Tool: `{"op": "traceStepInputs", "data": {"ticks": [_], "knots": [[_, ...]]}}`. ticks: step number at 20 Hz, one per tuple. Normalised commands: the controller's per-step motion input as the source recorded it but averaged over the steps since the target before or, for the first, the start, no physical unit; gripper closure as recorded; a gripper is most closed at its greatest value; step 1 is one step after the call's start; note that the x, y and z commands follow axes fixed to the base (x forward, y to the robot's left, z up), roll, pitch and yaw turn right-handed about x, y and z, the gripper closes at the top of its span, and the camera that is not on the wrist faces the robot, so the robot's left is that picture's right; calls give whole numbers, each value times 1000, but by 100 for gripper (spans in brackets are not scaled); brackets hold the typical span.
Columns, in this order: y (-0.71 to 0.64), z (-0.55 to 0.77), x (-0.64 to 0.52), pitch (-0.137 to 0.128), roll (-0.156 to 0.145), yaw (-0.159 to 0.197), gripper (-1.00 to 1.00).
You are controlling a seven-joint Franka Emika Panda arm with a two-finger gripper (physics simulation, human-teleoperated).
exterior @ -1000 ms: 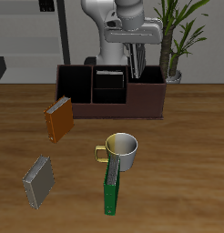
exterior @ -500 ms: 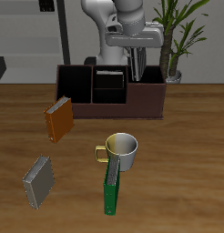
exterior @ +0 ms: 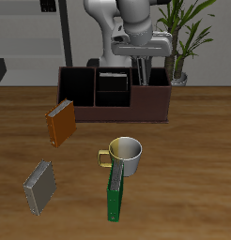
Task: Place the black book into the back desk caddy's back compartment and place the striped book into the back desk caddy's right compartment
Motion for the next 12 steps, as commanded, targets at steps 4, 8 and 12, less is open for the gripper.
{"op": "traceStepInputs", "data": {"ticks": [4,8,12], "knots": [[-13,-136,34,17,10,-2,100],[-86,-57,16,-25,2,16,-100],[48,-77,44,-7,78,-4,-100]]}}
